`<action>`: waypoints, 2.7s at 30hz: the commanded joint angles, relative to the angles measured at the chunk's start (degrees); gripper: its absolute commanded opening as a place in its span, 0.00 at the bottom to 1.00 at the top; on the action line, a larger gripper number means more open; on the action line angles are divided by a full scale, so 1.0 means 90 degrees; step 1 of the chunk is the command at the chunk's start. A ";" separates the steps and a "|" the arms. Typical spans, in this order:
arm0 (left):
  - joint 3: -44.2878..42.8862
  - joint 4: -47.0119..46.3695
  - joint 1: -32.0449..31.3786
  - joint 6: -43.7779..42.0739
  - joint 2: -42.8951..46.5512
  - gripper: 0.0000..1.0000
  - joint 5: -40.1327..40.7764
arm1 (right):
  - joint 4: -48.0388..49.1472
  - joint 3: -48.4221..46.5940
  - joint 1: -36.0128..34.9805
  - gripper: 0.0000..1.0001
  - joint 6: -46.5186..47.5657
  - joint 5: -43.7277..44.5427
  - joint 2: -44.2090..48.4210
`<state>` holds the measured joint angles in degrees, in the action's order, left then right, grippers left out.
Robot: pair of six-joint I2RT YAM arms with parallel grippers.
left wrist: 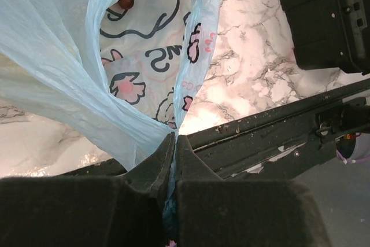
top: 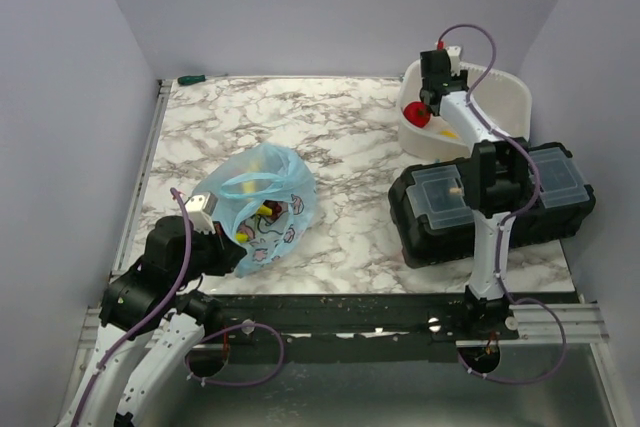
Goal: Take the fake fruits out of the plastic bag
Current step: Place the fake fruit in the bin, then take out the fake fruit from the plastic bag.
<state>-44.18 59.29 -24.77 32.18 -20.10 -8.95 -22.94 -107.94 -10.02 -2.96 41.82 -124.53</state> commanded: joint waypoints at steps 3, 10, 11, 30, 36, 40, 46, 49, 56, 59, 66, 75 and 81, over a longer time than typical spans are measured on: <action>0.0046 0.0004 -0.0012 0.0032 -0.0077 0.00 0.0150 | -0.1510 -0.1150 0.0009 0.03 -0.0241 -0.0918 -0.0709; 0.0036 0.0028 -0.0011 0.0047 -0.0159 0.00 0.0193 | -0.2179 -0.1286 0.0021 0.25 -0.0397 -0.1176 -0.1017; 0.0036 0.0042 -0.0011 0.0061 -0.0150 0.00 0.0211 | -0.2201 -0.1253 0.0020 0.28 -0.0391 -0.1171 -0.1010; 0.0007 0.0073 -0.0011 0.0115 -0.0003 0.00 0.0364 | -0.2279 -0.1405 0.0059 0.75 -0.0476 -0.1593 -0.0968; 0.0007 0.0065 -0.0011 0.0091 -0.0088 0.00 0.0324 | -0.2423 -0.1688 0.0062 0.81 -0.0519 -0.1748 -0.0797; -0.0032 0.0086 -0.0011 0.0056 -0.0078 0.00 0.0291 | -0.2484 -0.1612 0.0054 0.82 -0.0603 -0.1767 -0.0387; -0.0338 0.0200 -0.0006 0.0011 -0.0046 0.00 0.0506 | -0.2077 -0.0854 0.0004 0.82 -0.0727 -0.2115 0.0784; -0.0480 0.0145 -0.0016 -0.0040 -0.0020 0.00 0.0753 | -0.1762 -0.0343 -0.0160 0.82 -0.0920 -0.2648 0.1560; -0.0155 -0.0228 -0.0018 -0.0107 0.0074 0.00 0.0721 | -0.0573 0.1692 -0.0480 0.82 -0.1698 -0.4754 0.3593; -0.0118 -0.0246 -0.0019 -0.0168 0.0097 0.00 0.0829 | 0.0116 0.2598 -0.0659 0.82 -0.1950 -0.5720 0.4424; 0.0069 -0.0477 -0.0021 -0.0121 0.0140 0.00 0.0738 | 0.0659 0.3590 -0.2278 0.82 -0.2018 -0.6154 0.5265; 0.0153 -0.0591 -0.0030 -0.0080 0.0168 0.00 0.0765 | 0.2376 0.4928 -0.5203 0.79 -0.2111 -0.5380 0.5144; 0.0176 -0.0611 -0.0055 -0.0081 0.0112 0.00 0.0741 | 0.3068 0.4813 -0.5851 0.57 -0.1895 -0.4988 0.4081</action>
<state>-43.24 55.27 -24.88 31.53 -19.14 -3.38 -2.70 -63.59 -61.71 -21.28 -7.01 -82.24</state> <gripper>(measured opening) 0.006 0.600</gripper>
